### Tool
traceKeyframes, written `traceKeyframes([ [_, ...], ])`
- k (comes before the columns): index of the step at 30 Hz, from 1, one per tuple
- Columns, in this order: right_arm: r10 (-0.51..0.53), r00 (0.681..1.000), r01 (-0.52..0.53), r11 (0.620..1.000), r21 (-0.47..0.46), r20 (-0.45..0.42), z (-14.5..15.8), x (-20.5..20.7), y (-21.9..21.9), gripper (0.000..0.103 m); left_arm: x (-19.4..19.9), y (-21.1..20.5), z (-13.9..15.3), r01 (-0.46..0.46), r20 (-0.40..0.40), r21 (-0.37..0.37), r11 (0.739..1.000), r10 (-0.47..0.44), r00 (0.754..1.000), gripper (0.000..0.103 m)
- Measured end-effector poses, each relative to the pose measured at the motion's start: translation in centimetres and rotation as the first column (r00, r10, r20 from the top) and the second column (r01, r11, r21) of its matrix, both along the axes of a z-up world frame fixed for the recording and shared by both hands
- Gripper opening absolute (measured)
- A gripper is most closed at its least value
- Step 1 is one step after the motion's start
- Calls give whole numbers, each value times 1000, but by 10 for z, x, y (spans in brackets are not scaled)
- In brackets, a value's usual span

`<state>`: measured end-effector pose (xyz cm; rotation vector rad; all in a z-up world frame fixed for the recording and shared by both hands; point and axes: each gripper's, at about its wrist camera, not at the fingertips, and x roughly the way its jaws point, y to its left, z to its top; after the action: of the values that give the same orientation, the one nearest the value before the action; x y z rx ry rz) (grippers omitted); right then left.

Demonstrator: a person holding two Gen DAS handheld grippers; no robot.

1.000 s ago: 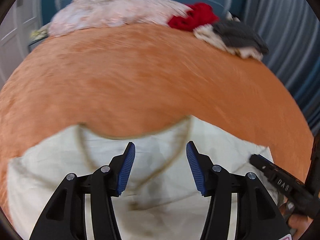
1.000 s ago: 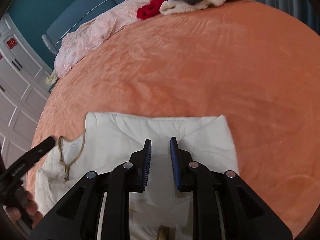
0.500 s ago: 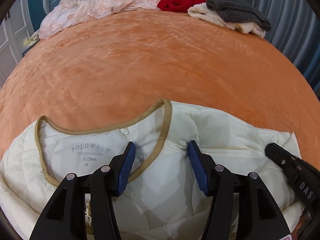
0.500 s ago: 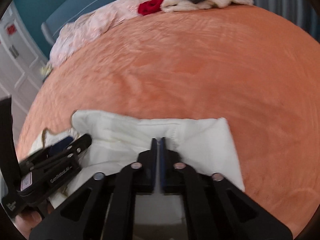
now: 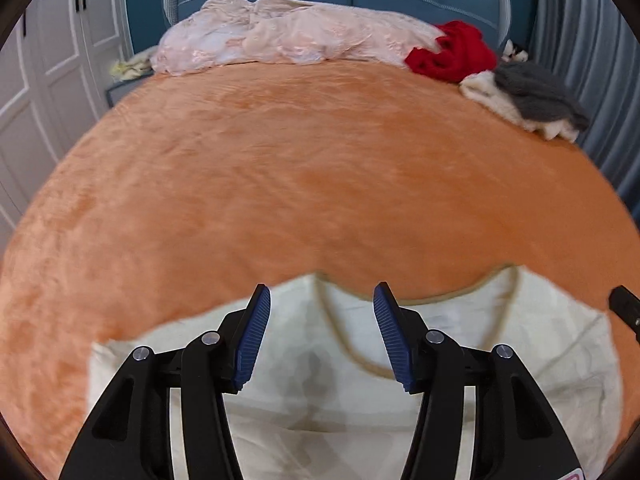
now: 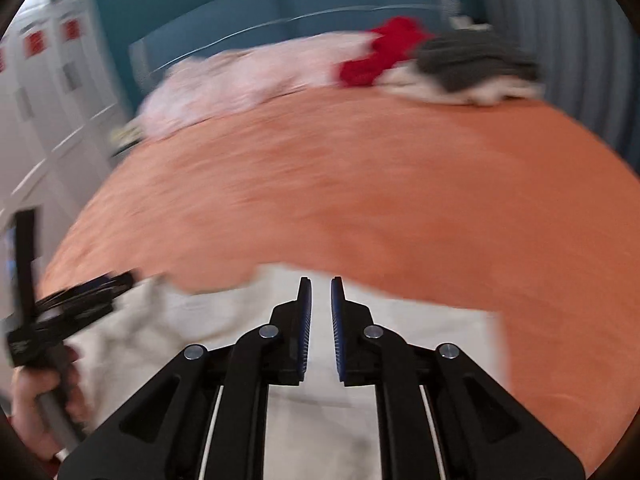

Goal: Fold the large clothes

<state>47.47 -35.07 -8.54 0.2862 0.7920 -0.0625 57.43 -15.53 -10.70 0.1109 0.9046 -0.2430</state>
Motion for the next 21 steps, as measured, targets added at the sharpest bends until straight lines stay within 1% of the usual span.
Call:
traceKeyframes([
  [1,50,998,-50,999,4,-25,-8,15,17,10,1,-2,-4,12,-4,20,1000,-12,1000,53],
  [2,83,995,-83,996,-12,-57,-18,29,33,10,2,-6,-11,32,-15,40,999,-32,999,54],
  [4,122,985,-125,992,-15,-123,-41,51,51,10,2,-14,-24,66,-32,72,995,-64,997,54],
  [6,128,972,-133,991,-14,-195,-67,65,57,10,0,-18,-38,85,-44,97,992,-81,996,53],
  [7,132,968,-137,990,-12,-215,-76,66,59,10,0,-19,-46,88,-51,117,989,-82,995,53],
  [8,133,966,-137,991,-4,-220,-84,67,57,9,-1,-17,-52,88,-57,127,988,-81,995,53],
  [9,130,970,-131,991,8,-207,-85,65,54,9,-1,-17,-60,89,-61,134,987,-81,995,53],
  [10,125,972,-121,992,33,-197,-86,64,49,9,-2,-17,-62,85,-47,136,987,-79,996,55],
  [12,100,978,-95,995,37,-183,-89,62,43,7,-4,-18,-65,77,-20,153,985,-75,997,56],
  [13,86,981,-79,996,50,-173,-91,60,40,6,-5,-20,-66,72,-10,165,984,-71,997,58],
  [14,70,984,-61,996,60,-162,-92,59,38,2,-4,-20,-68,63,-1,170,983,-63,998,61],
  [15,46,987,-36,997,65,-151,-94,57,35,0,-4,-19,-68,57,2,165,985,-58,998,62],
  [16,33,989,-24,997,67,-143,-94,56,34,0,-3,-17,-69,51,4,156,986,-52,999,63],
  [17,25,991,-17,998,63,-134,-95,57,33,0,-3,-16,-69,47,6,147,988,-48,999,64],
  [18,21,991,-16,999,39,-129,-95,56,37,0,-3,-15,-70,41,12,140,989,-43,999,64],
  [21,14,992,-16,1000,-19,-124,-95,65,46,0,-2,-16,-72,31,29,145,989,-36,999,65],
])
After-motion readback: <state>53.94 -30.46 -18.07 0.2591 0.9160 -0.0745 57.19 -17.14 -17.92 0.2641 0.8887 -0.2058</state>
